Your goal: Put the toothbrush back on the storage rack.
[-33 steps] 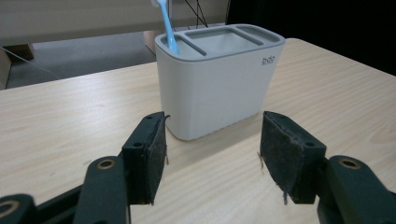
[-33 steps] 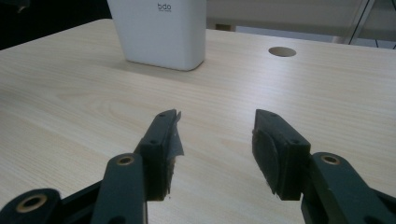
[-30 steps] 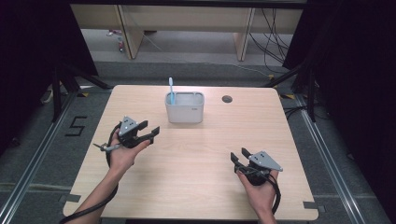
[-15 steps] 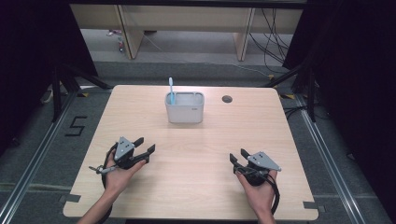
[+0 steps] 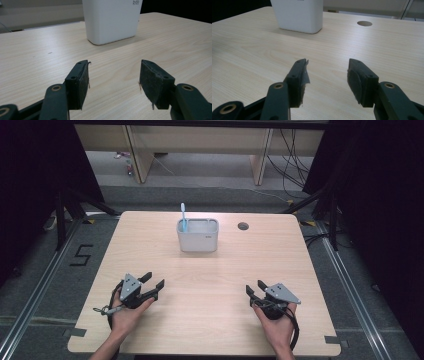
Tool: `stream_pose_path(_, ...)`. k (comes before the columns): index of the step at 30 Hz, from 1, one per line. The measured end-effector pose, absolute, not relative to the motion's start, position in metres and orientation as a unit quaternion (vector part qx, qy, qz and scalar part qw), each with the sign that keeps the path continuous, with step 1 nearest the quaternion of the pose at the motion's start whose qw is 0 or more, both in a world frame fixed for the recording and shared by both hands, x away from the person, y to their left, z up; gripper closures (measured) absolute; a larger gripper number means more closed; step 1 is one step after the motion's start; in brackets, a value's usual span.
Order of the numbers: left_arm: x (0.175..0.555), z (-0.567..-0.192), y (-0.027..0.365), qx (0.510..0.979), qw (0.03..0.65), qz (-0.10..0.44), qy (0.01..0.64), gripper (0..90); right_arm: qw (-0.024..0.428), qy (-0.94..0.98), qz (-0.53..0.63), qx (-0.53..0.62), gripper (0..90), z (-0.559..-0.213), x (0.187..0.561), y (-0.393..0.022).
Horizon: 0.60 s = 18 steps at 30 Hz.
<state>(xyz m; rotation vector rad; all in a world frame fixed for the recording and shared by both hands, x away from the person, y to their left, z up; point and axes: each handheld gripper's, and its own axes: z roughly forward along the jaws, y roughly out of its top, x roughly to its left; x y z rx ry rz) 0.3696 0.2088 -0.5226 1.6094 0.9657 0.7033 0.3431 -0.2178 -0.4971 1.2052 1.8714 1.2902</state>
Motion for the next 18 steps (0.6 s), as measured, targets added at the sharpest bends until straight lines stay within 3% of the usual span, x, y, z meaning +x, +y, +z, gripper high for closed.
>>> stream_pose_path(18,0.3653,-0.5228,0.2068,0.673,0.536,0.316,0.4,39.3,0.283,0.695,0.482,0.452,50.1,-0.5059,0.3402,-0.2194)
